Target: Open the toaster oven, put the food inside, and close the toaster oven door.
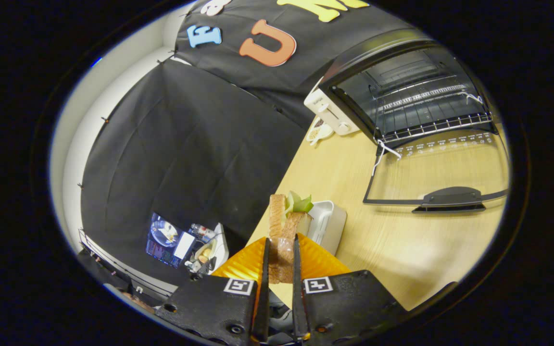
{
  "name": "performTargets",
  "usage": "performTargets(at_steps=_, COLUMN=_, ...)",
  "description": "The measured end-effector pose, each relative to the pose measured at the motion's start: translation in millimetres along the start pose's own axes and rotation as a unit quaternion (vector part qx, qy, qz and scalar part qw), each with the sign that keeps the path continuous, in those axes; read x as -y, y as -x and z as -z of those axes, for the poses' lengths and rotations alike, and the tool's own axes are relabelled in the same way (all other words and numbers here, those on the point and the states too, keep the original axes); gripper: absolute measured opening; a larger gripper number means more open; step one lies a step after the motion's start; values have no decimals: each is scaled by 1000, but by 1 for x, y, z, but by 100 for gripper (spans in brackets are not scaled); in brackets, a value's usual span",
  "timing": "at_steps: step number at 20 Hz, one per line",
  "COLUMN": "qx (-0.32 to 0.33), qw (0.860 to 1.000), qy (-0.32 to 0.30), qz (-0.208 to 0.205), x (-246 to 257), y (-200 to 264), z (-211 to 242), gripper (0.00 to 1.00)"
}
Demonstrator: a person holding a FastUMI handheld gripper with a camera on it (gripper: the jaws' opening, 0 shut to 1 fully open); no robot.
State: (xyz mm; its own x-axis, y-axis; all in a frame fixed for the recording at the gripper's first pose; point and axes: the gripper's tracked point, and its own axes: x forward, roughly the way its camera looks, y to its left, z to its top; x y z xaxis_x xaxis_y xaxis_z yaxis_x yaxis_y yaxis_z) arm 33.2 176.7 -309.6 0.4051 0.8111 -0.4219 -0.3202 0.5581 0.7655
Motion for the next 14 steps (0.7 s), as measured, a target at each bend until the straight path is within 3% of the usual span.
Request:
performTargets(at_steps=4, qx=62, qw=996, qy=-52, qz=-22, x=4, y=29, z=-27, gripper=22)
performTargets(at_steps=7, qx=129, qw=988, qy=-84, qz=-5, x=31, y=57, z=-55, gripper=22)
performTargets(at_steps=12, qx=252, qw=957, qy=-137, qz=33, x=78, y=94, z=-100, gripper=22)
performTargets(at_steps=14, qx=288, qw=942, qy=-168, qz=29, x=90, y=98, z=-115, gripper=22)
